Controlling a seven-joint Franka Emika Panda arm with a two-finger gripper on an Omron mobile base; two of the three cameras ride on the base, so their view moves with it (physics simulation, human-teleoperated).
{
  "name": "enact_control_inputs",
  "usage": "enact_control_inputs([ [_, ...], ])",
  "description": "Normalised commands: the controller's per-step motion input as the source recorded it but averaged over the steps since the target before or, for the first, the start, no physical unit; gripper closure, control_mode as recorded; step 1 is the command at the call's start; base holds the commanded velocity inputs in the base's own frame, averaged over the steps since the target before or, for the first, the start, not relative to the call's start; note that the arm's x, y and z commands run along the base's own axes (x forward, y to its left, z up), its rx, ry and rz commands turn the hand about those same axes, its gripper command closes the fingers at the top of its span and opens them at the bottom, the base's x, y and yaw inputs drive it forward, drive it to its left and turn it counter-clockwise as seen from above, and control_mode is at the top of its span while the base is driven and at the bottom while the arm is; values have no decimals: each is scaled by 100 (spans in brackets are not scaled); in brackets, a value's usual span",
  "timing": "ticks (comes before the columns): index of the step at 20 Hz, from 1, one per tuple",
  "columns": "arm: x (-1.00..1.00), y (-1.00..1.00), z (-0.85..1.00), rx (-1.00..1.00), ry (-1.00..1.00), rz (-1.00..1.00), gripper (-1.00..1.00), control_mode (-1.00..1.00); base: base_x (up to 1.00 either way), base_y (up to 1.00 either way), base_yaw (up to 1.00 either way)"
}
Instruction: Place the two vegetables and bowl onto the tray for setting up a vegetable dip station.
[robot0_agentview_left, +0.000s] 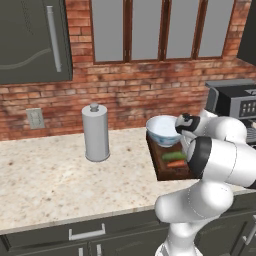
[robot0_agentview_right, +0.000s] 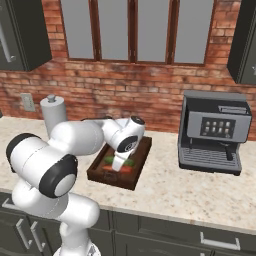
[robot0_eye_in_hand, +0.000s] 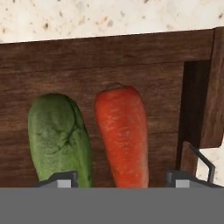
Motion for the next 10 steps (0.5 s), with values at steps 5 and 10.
enact_control_inputs([
  [5, -13, -9, -9, 1, 6, -5, -100, -100, 0, 0, 0],
  [10, -20, -13, -4, 0, 6, -8, -100, -100, 0, 0, 0],
])
